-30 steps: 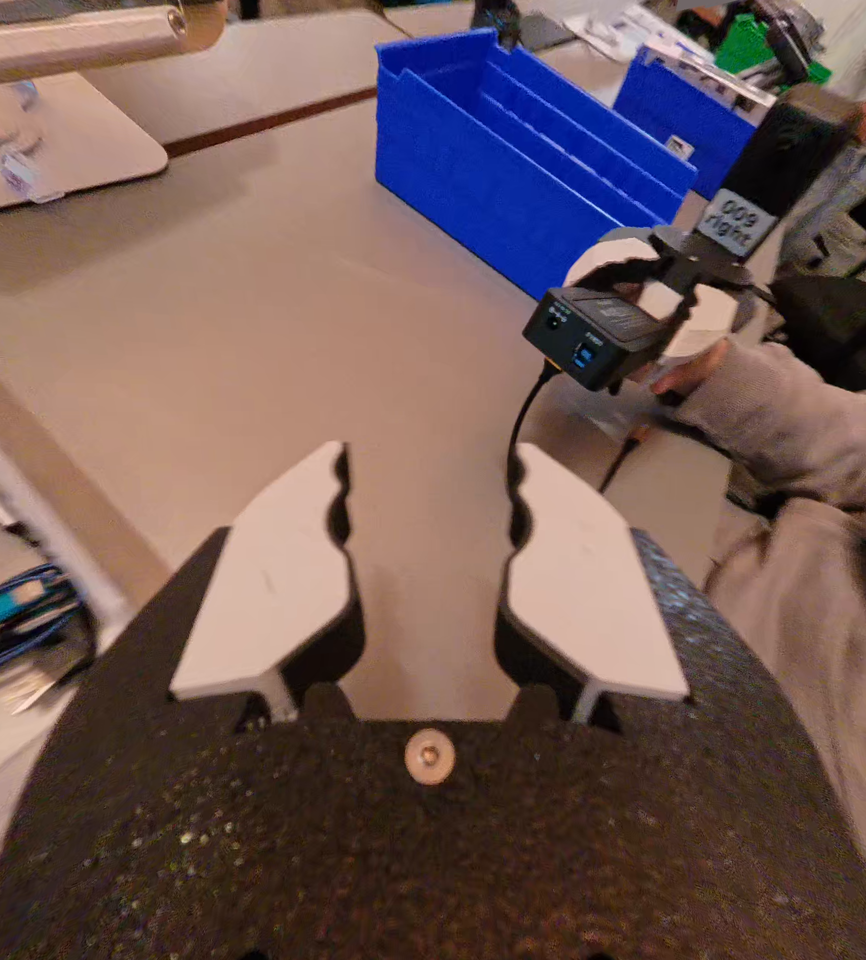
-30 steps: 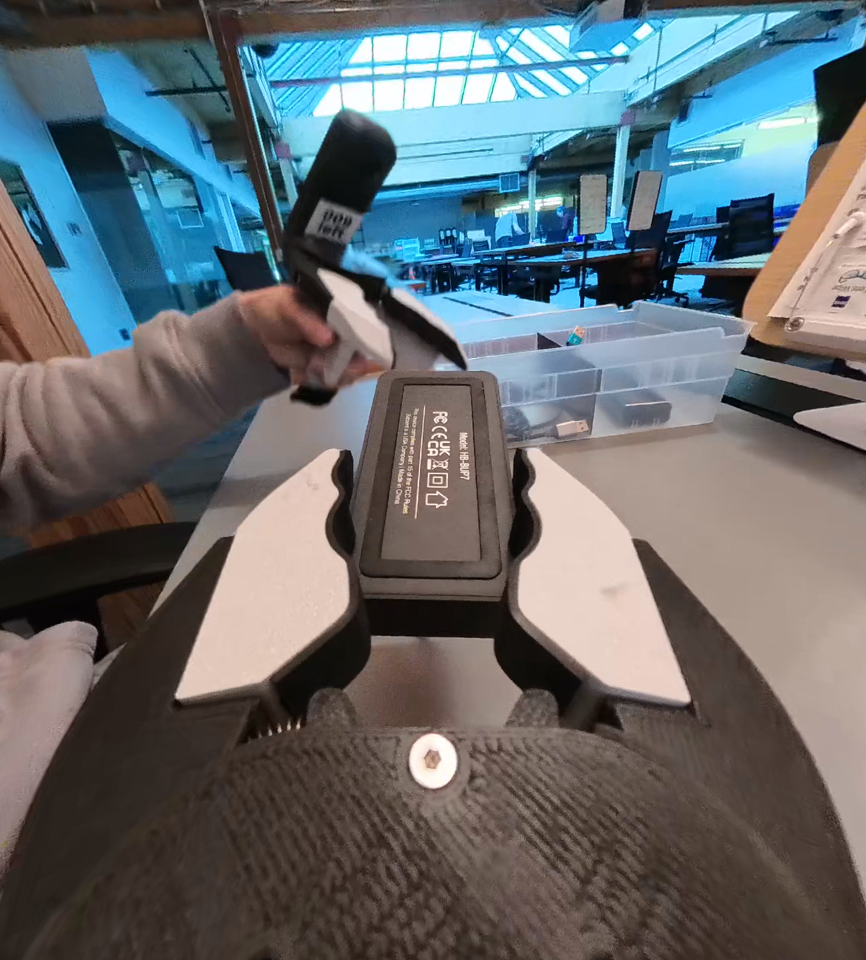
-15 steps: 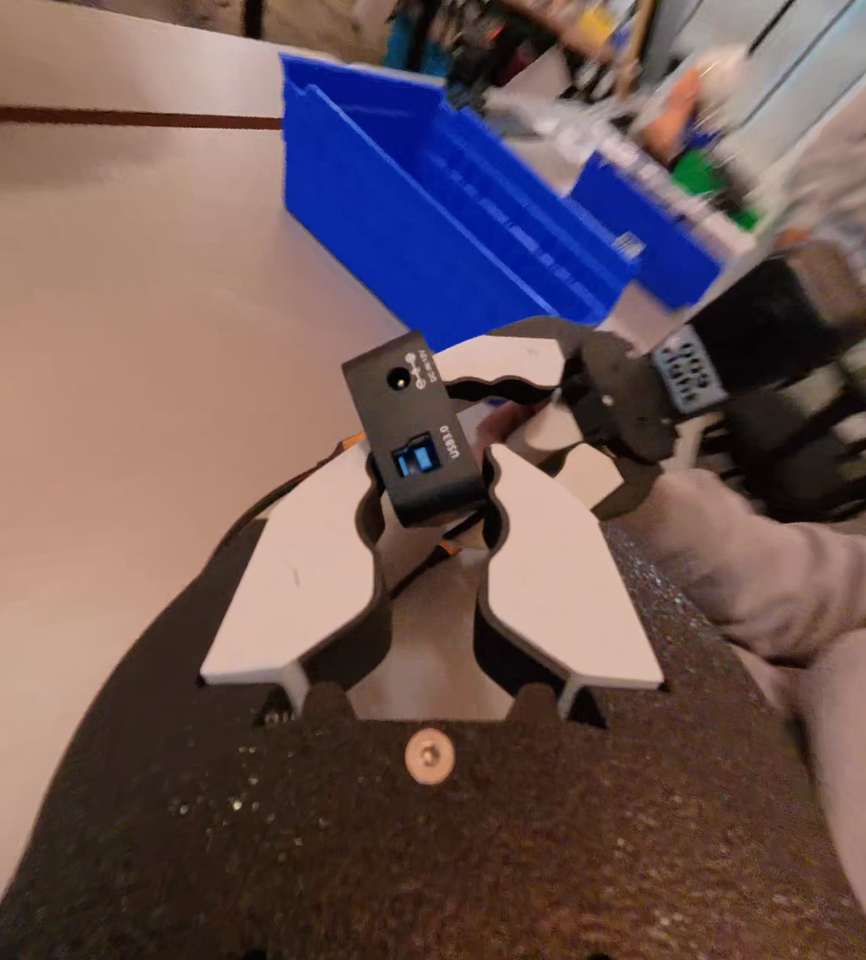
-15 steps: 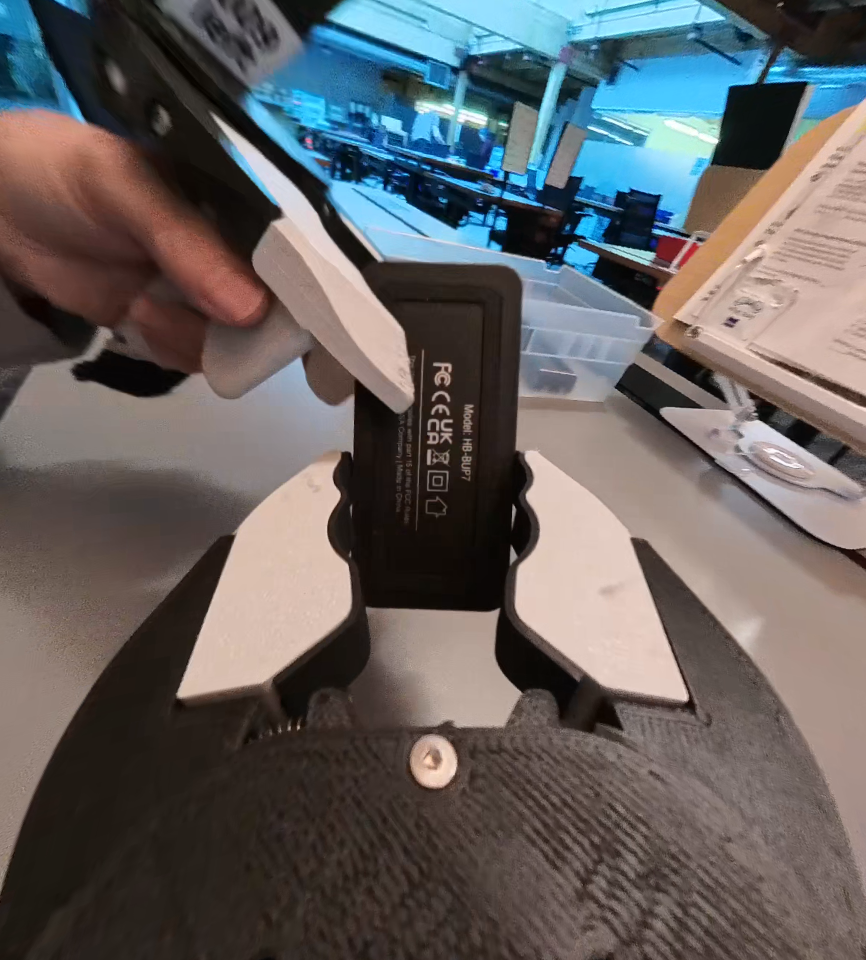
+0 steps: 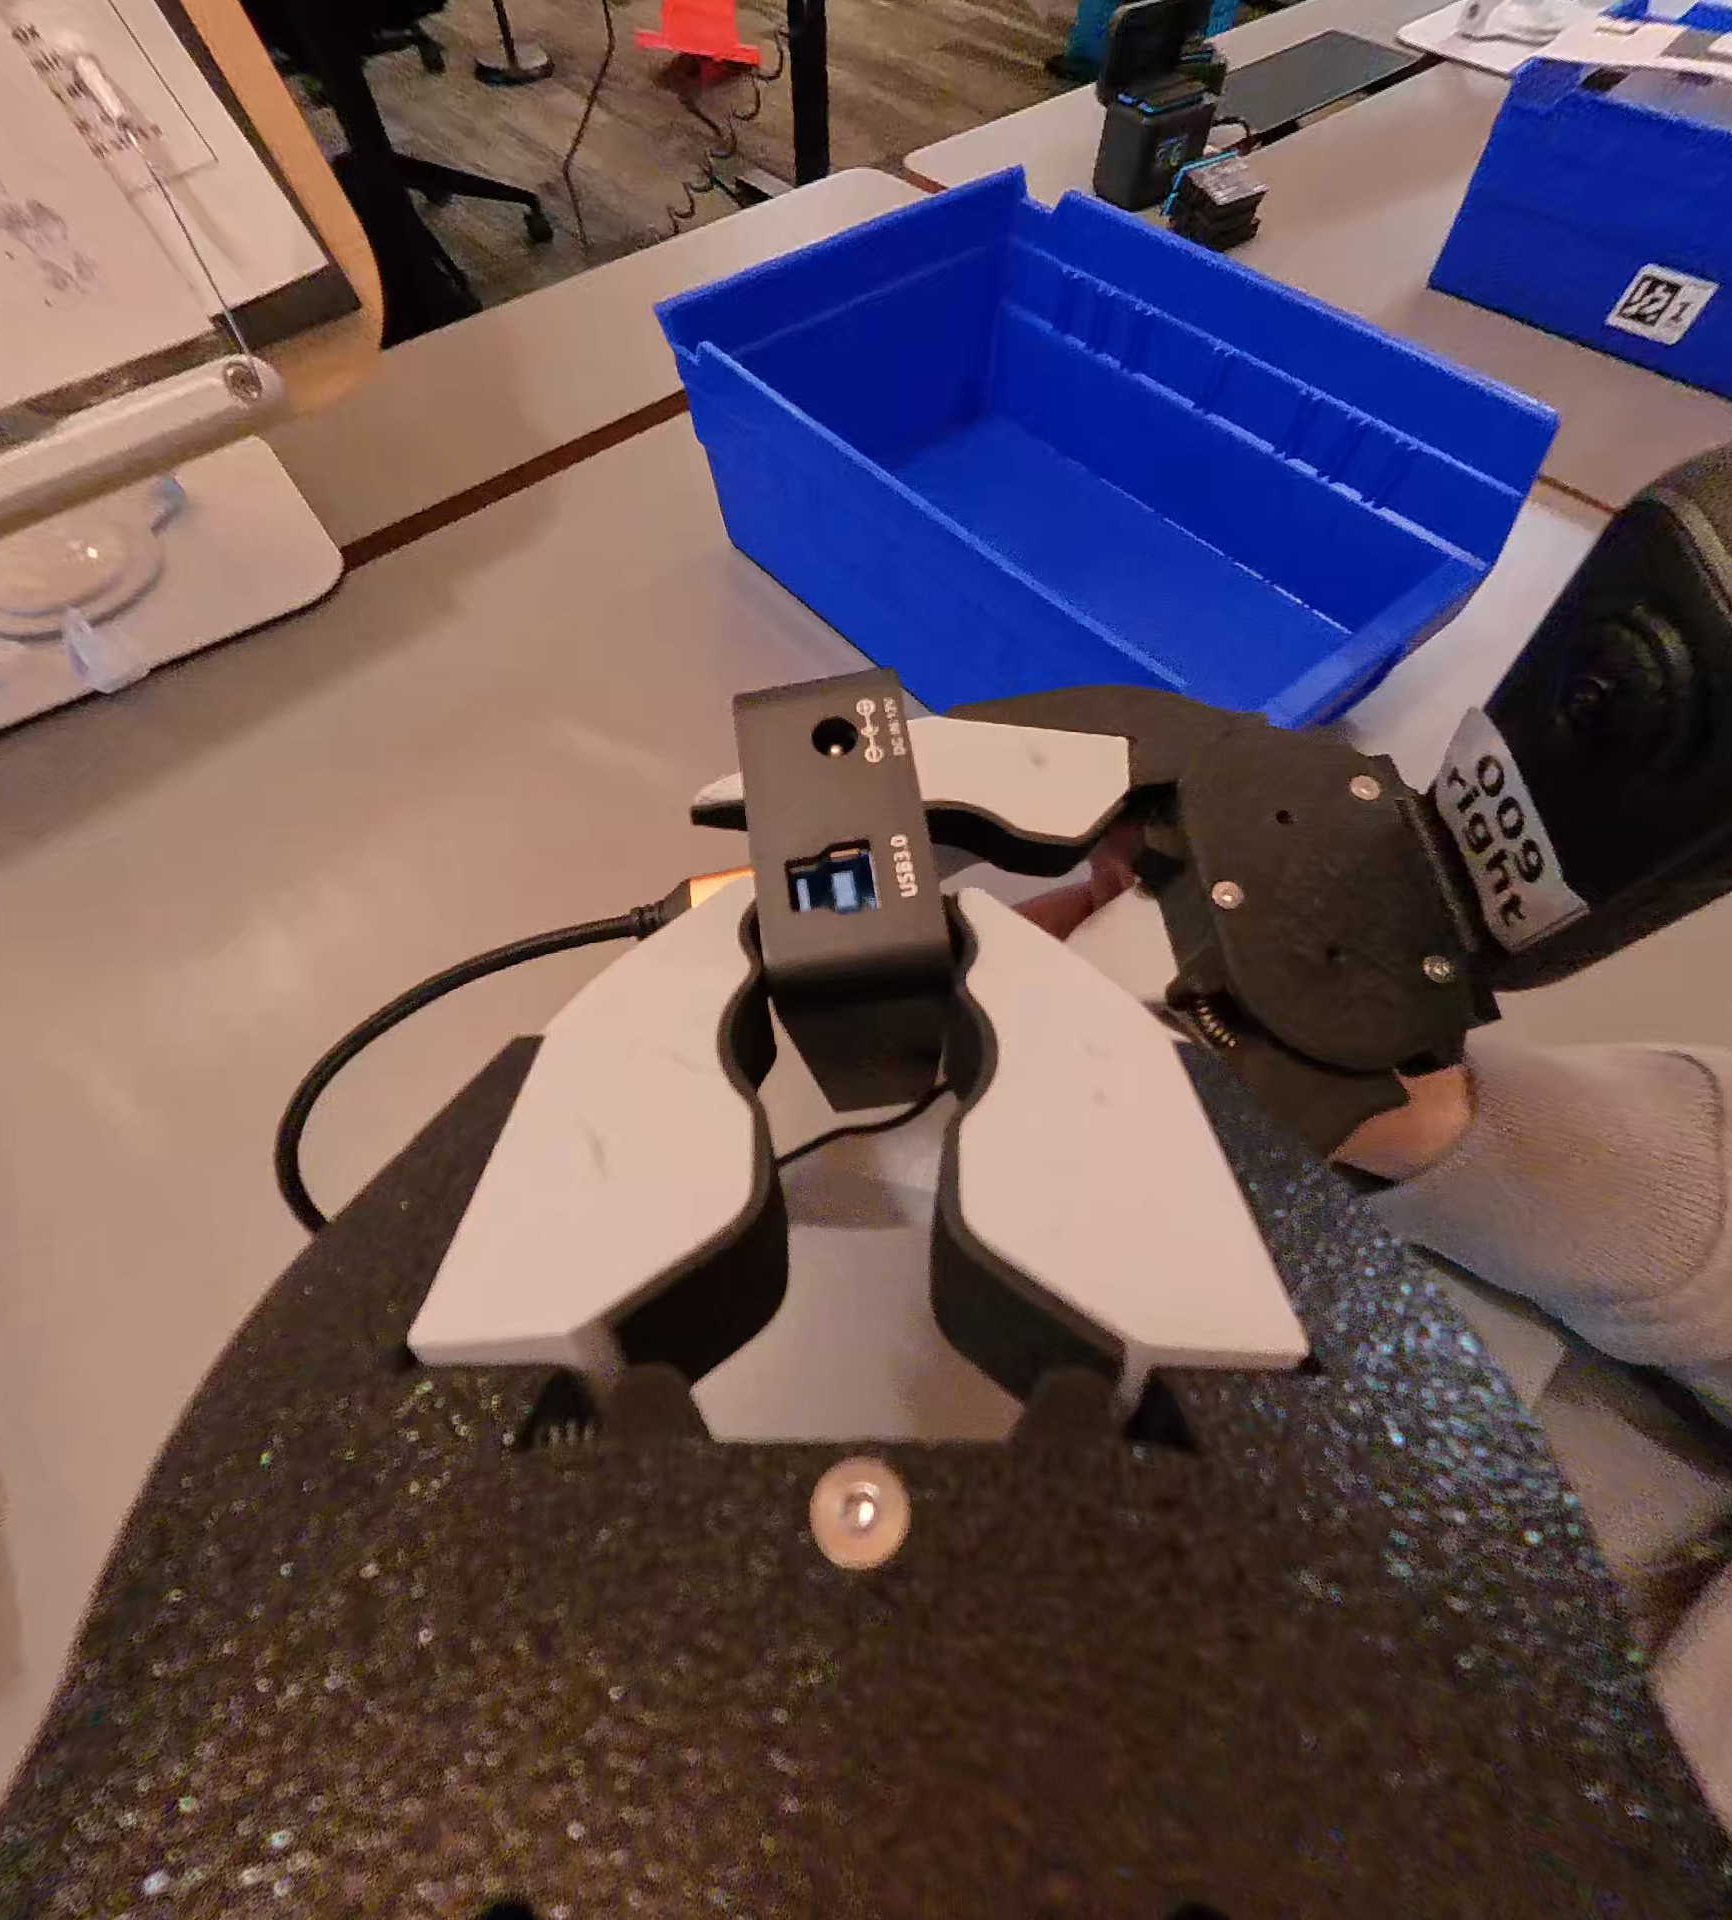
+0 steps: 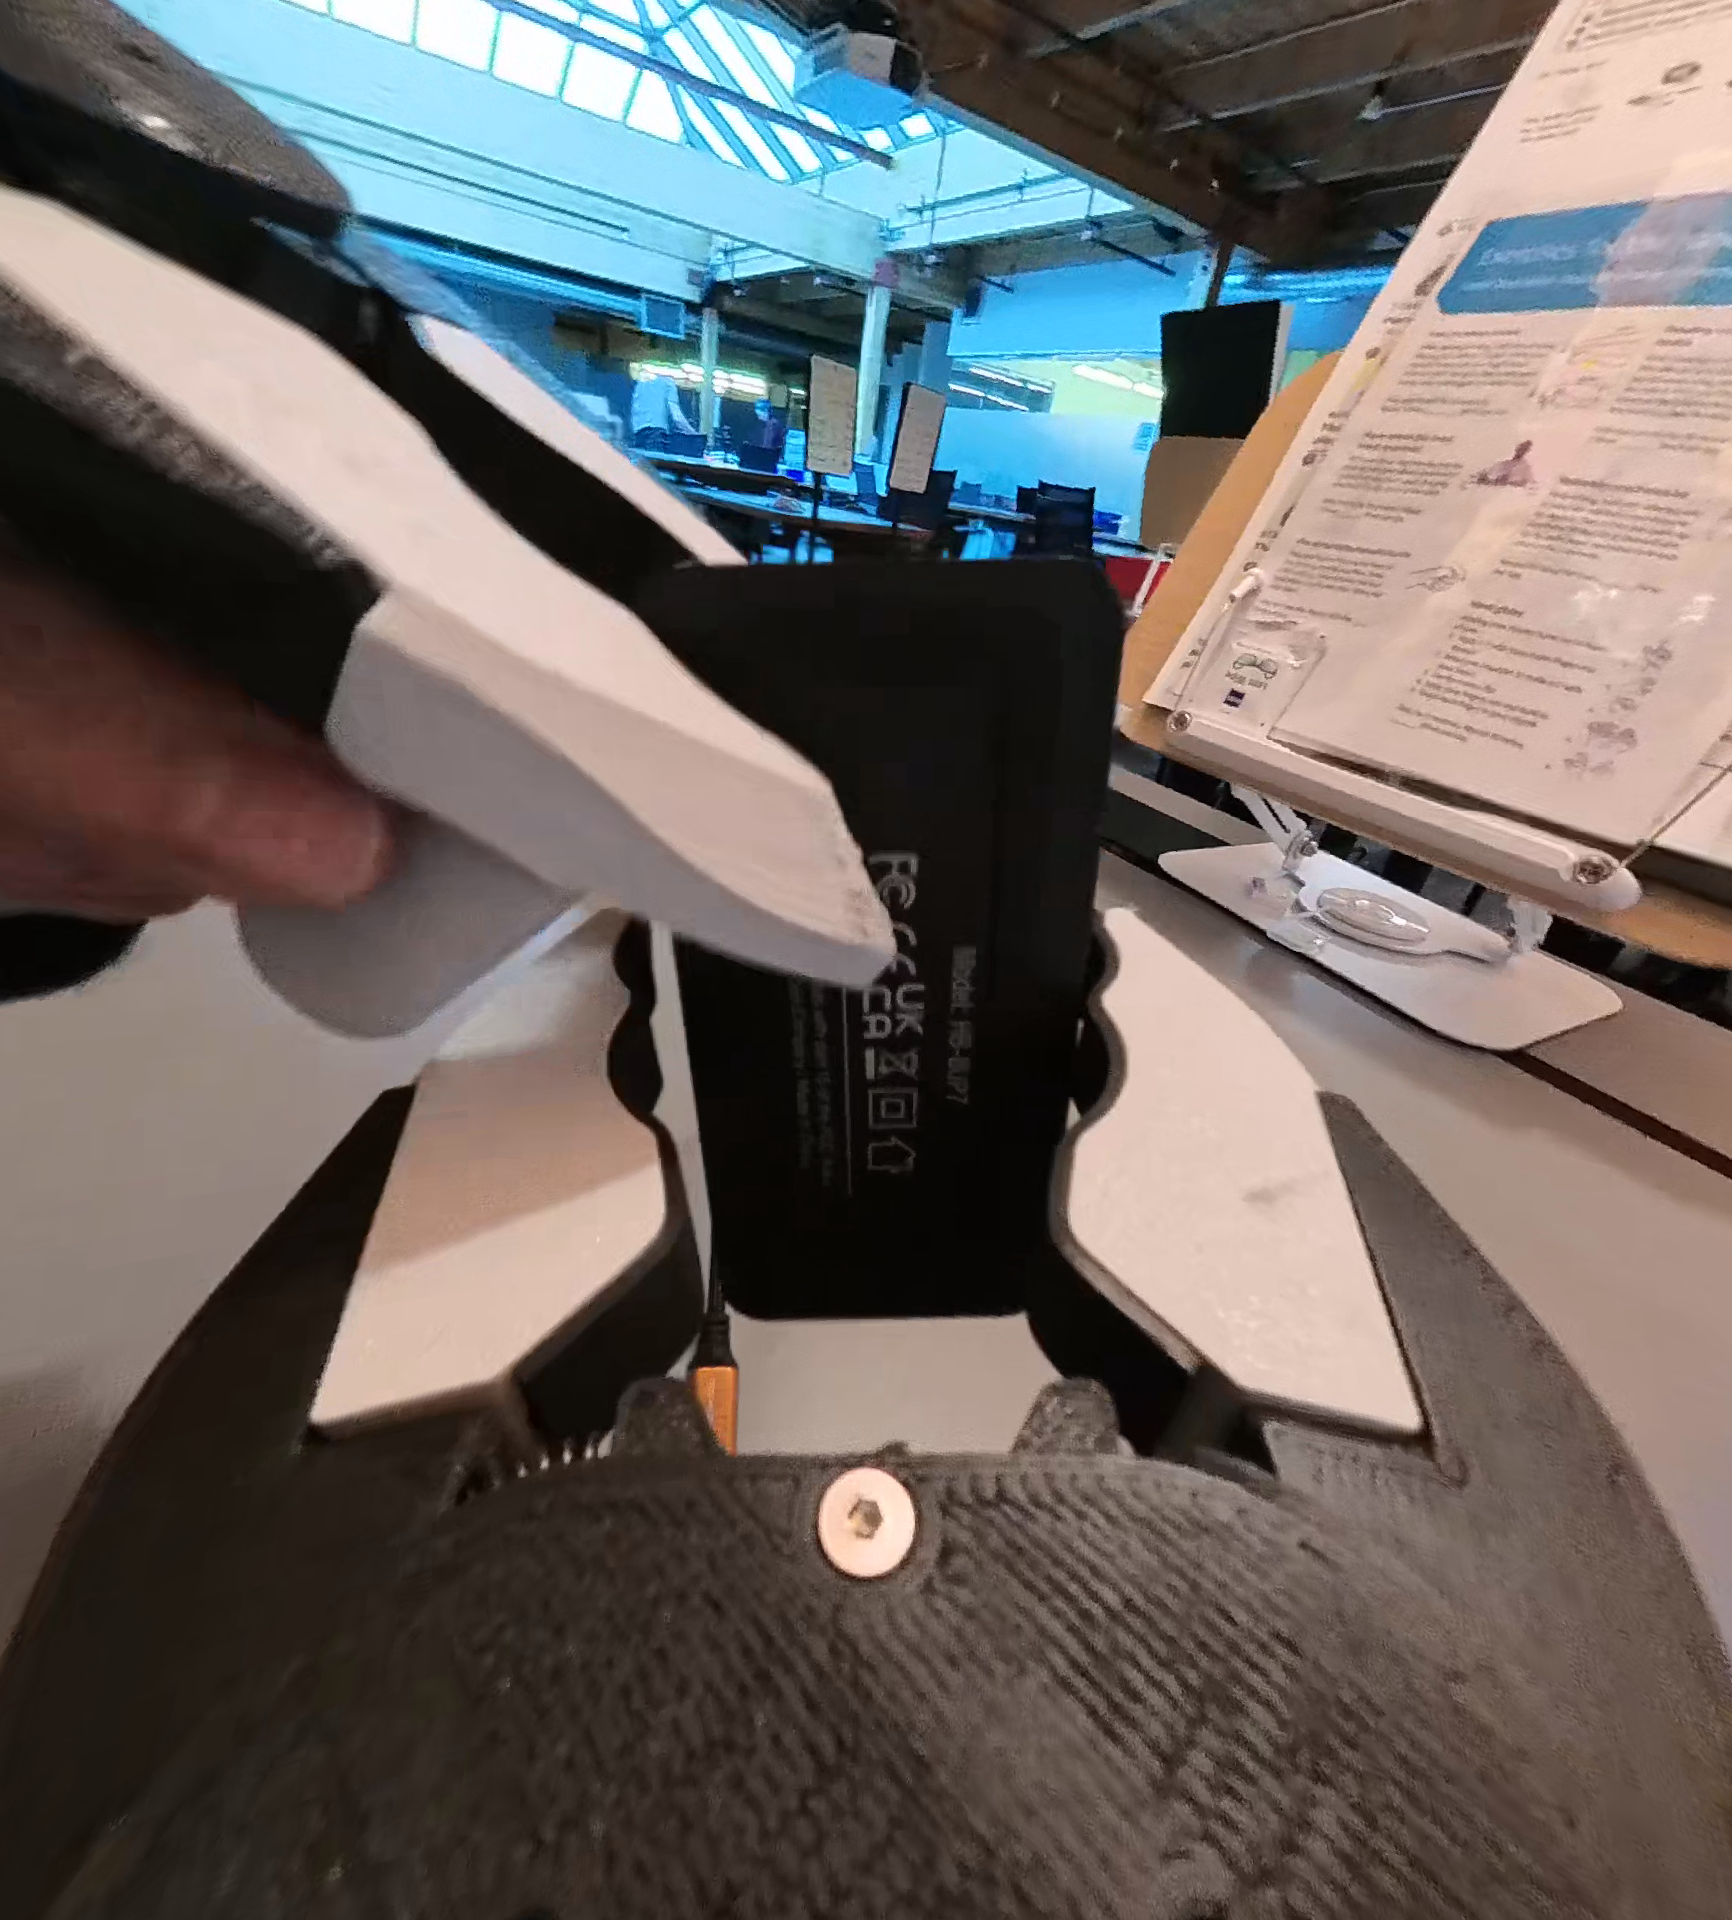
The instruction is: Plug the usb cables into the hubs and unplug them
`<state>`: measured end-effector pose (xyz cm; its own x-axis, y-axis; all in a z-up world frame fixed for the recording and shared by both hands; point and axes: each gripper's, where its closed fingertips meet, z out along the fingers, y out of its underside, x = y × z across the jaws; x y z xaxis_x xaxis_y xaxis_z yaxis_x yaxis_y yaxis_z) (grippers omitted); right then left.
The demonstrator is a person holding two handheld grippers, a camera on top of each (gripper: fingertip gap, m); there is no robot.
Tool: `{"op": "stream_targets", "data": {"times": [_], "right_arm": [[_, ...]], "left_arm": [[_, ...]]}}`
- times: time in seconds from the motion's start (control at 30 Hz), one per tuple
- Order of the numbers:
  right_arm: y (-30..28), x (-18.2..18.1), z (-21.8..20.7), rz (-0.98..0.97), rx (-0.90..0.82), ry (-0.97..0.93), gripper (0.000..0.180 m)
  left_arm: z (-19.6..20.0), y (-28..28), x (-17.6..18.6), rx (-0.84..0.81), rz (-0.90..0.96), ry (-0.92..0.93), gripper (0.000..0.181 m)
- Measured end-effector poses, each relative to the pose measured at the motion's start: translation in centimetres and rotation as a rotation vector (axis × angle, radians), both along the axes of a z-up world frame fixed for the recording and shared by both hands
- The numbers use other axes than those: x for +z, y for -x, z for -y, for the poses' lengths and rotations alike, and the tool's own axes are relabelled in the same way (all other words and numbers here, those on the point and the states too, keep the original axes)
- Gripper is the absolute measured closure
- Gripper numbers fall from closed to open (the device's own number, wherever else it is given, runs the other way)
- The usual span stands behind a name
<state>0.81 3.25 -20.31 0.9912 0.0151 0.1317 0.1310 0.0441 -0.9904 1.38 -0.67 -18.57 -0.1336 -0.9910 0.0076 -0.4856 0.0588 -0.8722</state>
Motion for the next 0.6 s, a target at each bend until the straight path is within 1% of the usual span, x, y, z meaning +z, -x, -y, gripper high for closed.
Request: {"op": "stream_targets", "data": {"times": [0.03, 0.1, 0.13, 0.17, 0.3, 0.47, 0.53, 0.6], "right_arm": [[-0.2, -0.2, -0.1, -0.016, -0.015, 0.012, 0.096], [-0.3, -0.7, -0.3, -0.024, -0.016, 0.040, 0.093], [-0.5, -0.8, -0.3, -0.018, -0.028, 0.045, 0.094], [-0.7, -0.9, -0.2, -0.016, -0.033, 0.052, 0.100], [-0.8, -0.9, 0.0, 0.001, -0.026, 0.061, 0.102], [0.1, -0.4, 0.2, -0.017, 0.035, 0.049, 0.101], [0.3, -0.7, 0.2, -0.032, 0.062, 0.051, 0.102], [0.5, -0.3, 0.4, -0.051, 0.088, 0.039, 0.102]], "left_arm": [[0.3, -0.1, -0.1, 0.000, -0.002, -0.017, 0.151], [1.2, -0.3, -0.5, -0.014, -0.013, -0.029, 0.151], [1.5, -0.4, -0.6, -0.013, -0.013, -0.042, 0.151], [1.5, -0.5, -0.6, -0.008, -0.013, -0.069, 0.151], [1.6, -0.6, -0.6, 0.001, -0.006, -0.101, 0.151], [2.0, -0.3, 0.8, -0.061, 0.061, -0.135, 0.147], [1.7, 0.1, 2.2, -0.066, 0.130, -0.120, 0.141], [0.9, 0.7, 3.5, -0.067, 0.163, -0.088, 0.129]]}}
